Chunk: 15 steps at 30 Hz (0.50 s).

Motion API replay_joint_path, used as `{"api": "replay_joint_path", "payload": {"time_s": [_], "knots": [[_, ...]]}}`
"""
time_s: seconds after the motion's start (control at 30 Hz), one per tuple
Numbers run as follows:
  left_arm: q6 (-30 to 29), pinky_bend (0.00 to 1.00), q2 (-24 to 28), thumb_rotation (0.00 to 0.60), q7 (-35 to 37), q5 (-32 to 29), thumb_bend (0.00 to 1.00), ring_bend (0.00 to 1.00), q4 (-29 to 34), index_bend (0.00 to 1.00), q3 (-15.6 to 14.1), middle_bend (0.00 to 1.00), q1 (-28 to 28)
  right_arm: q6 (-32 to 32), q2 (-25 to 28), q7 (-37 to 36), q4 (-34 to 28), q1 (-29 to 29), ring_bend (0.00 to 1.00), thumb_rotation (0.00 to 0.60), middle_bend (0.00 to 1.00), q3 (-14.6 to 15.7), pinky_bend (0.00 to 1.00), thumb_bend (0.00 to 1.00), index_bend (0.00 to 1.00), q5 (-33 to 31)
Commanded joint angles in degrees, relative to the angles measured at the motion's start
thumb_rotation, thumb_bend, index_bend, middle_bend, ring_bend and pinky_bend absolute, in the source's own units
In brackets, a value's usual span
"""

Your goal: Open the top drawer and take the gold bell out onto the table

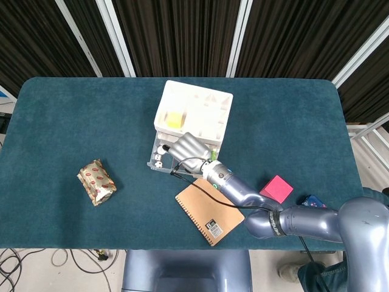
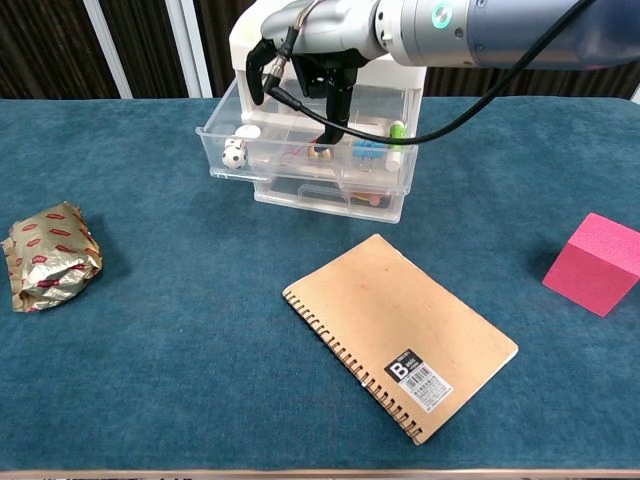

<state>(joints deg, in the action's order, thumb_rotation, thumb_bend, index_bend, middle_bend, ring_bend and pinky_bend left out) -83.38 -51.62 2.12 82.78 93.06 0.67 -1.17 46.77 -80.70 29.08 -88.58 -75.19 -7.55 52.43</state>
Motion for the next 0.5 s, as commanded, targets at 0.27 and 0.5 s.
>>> {"api": "replay_joint_path", "payload": {"time_s": [0.27, 0.5], "knots": [[0.14, 0.0, 0.04, 0.6, -0.08, -0.1, 0.2, 0.0, 0.05, 0.1, -0.01, 0.0, -0.03, -1.27, -1.02, -1.01, 2.14, 0.68, 1.0, 0.6, 0.96, -0.32, 1.0, 0.24, 0.31, 4.01], [0.26, 0.0, 0.13, 0.6, -0.14, -0.2, 0.2, 0.0, 0.17, 0.1, -0.03, 0.0, -0.04, -1.92, -1.49, -2.63, 3.41, 1.09, 1.0, 0.6, 0.96, -0.86, 1.0, 0.24, 0.31, 7.11]]}}
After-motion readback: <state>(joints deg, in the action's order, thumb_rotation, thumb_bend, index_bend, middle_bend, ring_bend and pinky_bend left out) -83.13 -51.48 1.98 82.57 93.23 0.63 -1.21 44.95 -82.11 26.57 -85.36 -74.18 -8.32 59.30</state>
